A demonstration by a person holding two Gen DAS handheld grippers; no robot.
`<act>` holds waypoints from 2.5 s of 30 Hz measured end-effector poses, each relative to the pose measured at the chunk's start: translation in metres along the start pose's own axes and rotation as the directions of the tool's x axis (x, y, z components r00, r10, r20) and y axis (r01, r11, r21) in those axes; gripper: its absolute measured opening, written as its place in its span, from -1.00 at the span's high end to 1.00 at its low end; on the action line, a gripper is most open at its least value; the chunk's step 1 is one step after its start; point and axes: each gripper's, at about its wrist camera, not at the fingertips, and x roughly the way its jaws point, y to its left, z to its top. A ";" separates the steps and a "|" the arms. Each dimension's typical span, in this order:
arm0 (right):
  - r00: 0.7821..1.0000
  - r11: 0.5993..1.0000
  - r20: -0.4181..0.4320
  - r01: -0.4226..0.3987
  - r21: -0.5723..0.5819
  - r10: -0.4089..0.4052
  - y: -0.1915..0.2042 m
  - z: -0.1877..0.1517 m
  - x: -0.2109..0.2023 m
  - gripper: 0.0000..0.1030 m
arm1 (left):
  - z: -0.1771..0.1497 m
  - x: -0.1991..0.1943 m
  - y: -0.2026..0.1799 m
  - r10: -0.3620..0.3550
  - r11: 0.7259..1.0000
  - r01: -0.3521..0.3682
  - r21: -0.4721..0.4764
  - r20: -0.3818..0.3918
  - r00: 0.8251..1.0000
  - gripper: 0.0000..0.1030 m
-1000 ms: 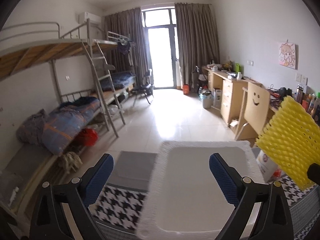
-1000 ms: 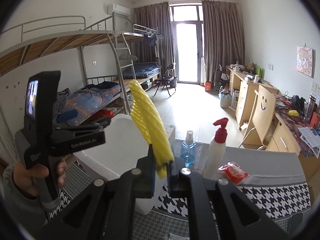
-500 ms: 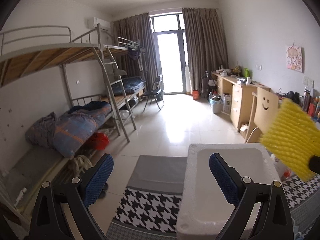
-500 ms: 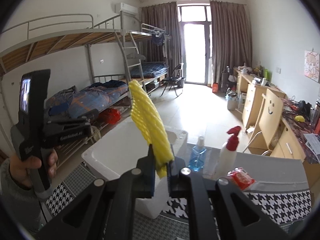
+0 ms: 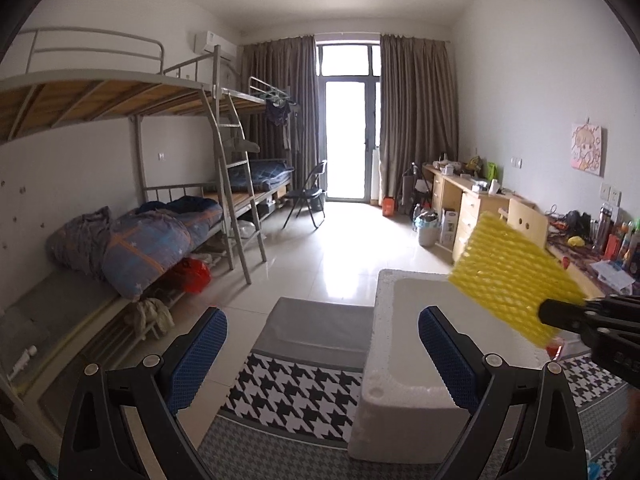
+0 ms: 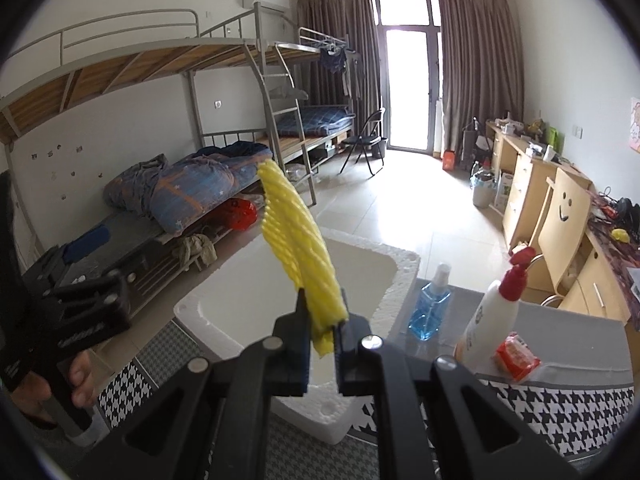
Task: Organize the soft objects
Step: 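Lower the yellow mesh sleeve into the foam box and open the right tool, then withdraw both tools from the box back toward the table items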
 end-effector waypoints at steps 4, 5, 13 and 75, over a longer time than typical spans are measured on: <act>1.000 1.000 -0.021 -0.003 0.012 0.003 0.000 0.001 0.009 0.76 | -0.006 -0.006 0.006 -0.015 1.000 0.015 -0.023 0.005 1.000 -0.94; 1.000 1.000 -0.024 -0.004 0.014 0.004 0.001 0.001 0.011 0.76 | -0.006 -0.006 0.005 -0.014 1.000 0.015 -0.022 0.002 1.000 -0.94; 0.998 1.000 -0.069 0.002 0.021 0.000 -0.001 0.001 0.031 0.76 | -0.016 -0.016 0.000 -0.032 0.999 0.032 0.002 0.003 0.999 -0.98; 0.975 0.996 0.206 0.082 0.021 -0.085 0.007 -0.079 -0.109 -0.84 | -0.062 -0.115 -0.020 -0.134 0.991 0.133 0.014 0.074 0.988 -0.98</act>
